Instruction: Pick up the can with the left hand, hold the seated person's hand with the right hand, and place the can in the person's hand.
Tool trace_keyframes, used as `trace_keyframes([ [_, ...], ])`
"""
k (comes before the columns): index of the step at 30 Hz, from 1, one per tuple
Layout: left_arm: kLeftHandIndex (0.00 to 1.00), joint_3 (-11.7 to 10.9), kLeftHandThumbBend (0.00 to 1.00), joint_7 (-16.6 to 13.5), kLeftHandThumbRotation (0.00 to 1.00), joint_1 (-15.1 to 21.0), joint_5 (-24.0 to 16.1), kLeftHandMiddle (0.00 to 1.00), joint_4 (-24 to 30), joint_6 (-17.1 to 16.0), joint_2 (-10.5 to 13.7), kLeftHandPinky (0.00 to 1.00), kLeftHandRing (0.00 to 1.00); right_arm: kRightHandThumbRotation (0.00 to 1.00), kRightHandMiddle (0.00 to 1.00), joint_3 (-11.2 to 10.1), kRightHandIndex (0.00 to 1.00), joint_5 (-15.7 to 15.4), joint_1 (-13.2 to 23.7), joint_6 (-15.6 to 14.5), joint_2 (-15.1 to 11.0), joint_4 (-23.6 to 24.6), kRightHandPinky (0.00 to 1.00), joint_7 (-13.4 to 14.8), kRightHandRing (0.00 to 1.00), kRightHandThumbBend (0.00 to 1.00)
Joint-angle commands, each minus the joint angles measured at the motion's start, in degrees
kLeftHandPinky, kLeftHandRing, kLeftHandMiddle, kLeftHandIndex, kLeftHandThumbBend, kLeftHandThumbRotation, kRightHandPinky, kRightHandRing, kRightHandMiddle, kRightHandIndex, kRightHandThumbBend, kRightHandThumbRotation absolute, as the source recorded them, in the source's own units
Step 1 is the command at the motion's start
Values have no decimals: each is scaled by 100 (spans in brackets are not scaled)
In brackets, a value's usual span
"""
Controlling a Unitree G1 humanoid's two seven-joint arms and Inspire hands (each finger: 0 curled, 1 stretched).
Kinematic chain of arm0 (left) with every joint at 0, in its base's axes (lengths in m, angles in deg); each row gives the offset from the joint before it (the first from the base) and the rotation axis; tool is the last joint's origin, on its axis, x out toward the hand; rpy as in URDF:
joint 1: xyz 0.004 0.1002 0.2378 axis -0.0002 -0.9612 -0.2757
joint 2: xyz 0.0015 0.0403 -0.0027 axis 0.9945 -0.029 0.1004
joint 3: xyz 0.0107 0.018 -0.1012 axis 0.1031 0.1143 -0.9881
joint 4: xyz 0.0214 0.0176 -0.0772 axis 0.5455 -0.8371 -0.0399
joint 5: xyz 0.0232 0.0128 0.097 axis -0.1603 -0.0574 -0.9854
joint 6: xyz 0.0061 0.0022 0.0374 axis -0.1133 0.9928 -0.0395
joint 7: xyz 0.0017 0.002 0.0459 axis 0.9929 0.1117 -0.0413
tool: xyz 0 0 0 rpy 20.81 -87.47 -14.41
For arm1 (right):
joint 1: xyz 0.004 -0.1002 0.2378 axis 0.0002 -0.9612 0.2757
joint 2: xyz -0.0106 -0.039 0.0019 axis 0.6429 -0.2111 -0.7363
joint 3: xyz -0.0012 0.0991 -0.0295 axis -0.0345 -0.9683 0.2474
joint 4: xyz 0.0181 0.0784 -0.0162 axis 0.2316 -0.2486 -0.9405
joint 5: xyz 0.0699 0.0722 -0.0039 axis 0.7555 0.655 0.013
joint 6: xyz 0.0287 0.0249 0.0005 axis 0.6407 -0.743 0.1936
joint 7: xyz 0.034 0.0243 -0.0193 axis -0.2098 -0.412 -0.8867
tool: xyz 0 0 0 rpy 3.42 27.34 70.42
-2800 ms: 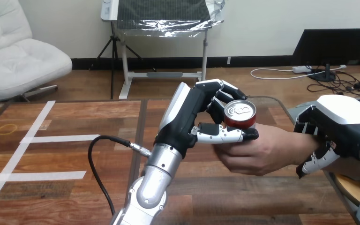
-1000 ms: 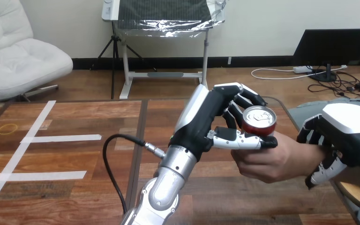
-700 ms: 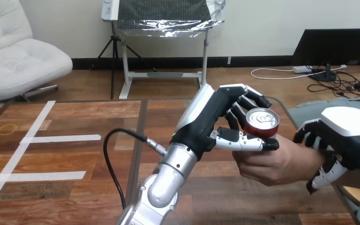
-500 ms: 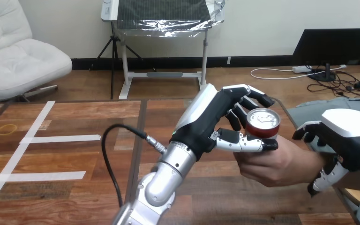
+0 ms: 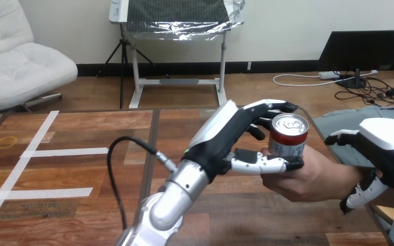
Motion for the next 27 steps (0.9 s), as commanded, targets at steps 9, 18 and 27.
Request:
trace_keyframes([
  [9,82,-479,67,128,22,-116,439,80,732,257,340,71,78,0,86,-360,84,153,-307,-106,0,357,81,0,85,87],
  [18,81,-615,68,118,19,-255,614,80,918,229,457,71,78,0,85,-618,84,355,-507,-118,55,648,80,16,84,86],
  [27,80,-754,69,64,18,-405,774,79,1070,147,449,71,78,0,85,-1033,83,872,-745,-247,299,1170,78,41,83,78],
])
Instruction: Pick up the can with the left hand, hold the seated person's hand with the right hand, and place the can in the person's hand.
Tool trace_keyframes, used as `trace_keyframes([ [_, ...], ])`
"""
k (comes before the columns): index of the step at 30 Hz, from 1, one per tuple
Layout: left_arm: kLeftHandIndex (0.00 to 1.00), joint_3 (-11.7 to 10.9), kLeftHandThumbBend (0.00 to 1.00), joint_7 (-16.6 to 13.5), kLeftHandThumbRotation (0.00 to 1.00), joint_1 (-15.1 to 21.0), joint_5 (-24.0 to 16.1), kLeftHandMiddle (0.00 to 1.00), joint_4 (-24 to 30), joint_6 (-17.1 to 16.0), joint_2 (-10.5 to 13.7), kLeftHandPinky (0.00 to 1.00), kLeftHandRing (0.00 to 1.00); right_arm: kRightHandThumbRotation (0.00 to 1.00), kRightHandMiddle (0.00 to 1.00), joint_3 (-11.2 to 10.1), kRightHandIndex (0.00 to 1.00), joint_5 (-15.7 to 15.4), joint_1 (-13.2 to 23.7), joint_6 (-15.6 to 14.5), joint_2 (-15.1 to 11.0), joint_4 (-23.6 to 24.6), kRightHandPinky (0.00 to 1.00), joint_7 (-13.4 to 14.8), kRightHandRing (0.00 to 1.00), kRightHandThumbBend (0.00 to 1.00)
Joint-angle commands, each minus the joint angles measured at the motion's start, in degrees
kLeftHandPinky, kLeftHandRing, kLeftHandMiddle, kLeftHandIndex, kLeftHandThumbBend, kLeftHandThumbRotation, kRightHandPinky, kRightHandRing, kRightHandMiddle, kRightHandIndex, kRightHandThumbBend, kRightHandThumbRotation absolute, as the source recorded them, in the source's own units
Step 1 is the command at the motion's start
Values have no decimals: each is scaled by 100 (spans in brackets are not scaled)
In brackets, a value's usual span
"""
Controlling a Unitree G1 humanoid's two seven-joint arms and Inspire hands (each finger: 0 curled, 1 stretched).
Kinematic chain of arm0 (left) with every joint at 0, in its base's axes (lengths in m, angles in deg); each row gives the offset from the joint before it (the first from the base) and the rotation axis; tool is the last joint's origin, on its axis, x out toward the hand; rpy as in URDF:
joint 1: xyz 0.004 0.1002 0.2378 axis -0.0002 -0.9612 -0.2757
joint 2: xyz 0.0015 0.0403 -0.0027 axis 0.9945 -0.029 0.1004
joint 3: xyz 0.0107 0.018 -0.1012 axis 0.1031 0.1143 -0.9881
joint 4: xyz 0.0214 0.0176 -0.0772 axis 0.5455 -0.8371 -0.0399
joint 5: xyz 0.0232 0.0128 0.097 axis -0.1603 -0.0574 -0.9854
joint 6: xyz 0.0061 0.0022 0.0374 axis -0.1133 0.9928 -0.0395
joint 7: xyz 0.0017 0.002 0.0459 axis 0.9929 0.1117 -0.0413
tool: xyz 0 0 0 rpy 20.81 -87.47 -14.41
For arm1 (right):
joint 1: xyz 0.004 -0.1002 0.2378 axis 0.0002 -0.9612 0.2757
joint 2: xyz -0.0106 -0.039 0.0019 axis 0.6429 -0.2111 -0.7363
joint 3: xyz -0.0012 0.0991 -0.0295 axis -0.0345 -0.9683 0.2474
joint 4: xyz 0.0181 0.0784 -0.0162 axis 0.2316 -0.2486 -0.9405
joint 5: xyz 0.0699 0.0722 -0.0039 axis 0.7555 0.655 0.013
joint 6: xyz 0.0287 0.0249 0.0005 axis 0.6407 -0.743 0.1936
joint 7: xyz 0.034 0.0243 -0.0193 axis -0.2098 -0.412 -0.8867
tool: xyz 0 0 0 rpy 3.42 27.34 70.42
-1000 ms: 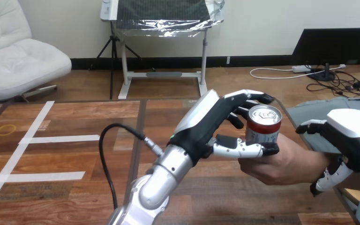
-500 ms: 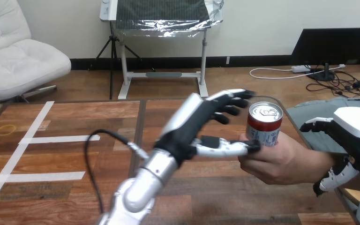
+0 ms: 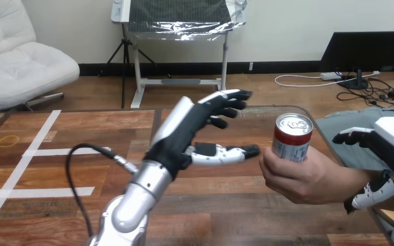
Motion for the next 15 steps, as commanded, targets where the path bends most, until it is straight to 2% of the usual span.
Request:
trace_keyframes([
  [1,80,-127,69,-107,18,47,206,79,341,-134,-75,72,78,0,85,-388,83,345,-131,-66,274,510,78,86,83,77],
  [6,79,-180,69,-185,17,-40,322,79,360,-248,-121,72,77,0,83,-613,82,630,-258,17,537,765,73,336,80,72],
  [10,79,-226,68,-301,16,-154,465,79,331,-457,-201,71,77,0,81,-755,79,760,-407,219,895,1018,67,790,77,69],
  [12,79,-239,68,-361,16,-192,515,79,300,-563,-237,71,77,0,79,-782,77,789,-463,288,1031,1086,64,972,75,66],
  [13,79,-252,68,-418,16,-231,540,79,286,-639,-265,71,77,0,78,-783,77,804,-495,294,1205,1180,63,1146,74,65],
  [15,79,-262,67,-480,17,-271,565,79,269,-719,-288,70,77,0,77,-779,76,818,-531,294,1394,1282,61,1332,73,63],
])
